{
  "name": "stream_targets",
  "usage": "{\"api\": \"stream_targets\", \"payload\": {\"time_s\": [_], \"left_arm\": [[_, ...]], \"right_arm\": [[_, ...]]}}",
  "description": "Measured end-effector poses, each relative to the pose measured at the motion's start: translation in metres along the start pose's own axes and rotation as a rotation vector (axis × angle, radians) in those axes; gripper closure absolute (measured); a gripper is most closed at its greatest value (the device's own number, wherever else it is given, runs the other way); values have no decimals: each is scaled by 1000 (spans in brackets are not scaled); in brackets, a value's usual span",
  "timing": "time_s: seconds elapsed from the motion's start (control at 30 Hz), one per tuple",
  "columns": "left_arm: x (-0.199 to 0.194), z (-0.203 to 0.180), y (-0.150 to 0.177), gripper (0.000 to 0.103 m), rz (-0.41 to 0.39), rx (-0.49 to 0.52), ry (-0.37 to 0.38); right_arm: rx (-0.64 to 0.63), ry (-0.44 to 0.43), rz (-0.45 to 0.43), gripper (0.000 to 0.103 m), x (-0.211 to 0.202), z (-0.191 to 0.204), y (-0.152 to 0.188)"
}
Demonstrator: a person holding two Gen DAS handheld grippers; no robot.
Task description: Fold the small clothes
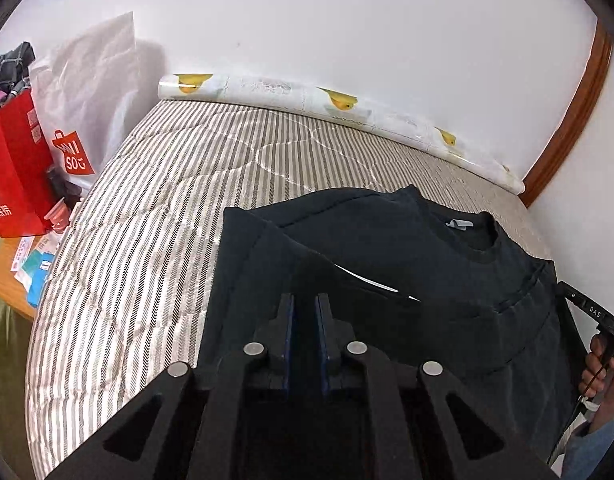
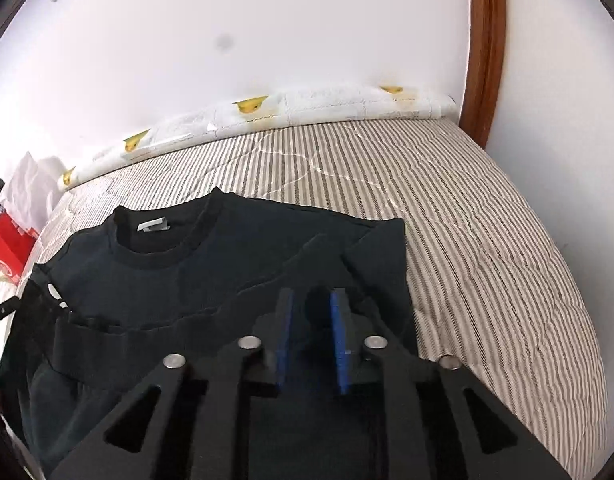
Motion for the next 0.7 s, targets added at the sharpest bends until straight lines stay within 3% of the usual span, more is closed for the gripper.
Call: {"api": "stream_targets", "payload": {"time_s": [0.07, 0.13, 0.2, 0.27, 0.5, 0.6, 0.67, 0.7], "left_arm": [[4, -2, -1, 83, 11, 35, -5], [7, -8, -3, 82, -6, 56, -24], [5, -8, -5, 73, -20, 70, -13], [7, -10, -6, 59, -15, 78, 1], [19, -20, -4, 59, 16, 139, -32], [21, -22, -1, 71, 9, 160, -67], [22, -19, -1, 91, 9, 151, -81], [21, -17, -2, 95, 8, 139, -70]], "right_arm": [[-24, 18, 15, 73, 1, -2, 1], [-81, 91, 9, 66, -3, 1, 3], [-124, 113, -16, 62, -9, 3, 4], [-129, 97, -17, 55, -10, 0, 4], [-137, 78, 83, 57, 27, 2, -2], [-187, 123, 94, 69, 36, 8, -1], [-210, 127, 92, 81, 36, 10, -1], [-211, 114, 83, 84, 33, 10, -1]]}}
Point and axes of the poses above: each gripper's, at about its wrist camera, not at the fingertips, and x roughly the way its jaws point, z to its left, y to its underside, the point moved 2 cm from there along x, roughly the way its jaws point, and after that the axes turned 15 degrees about -y, right-handed, at the moved point
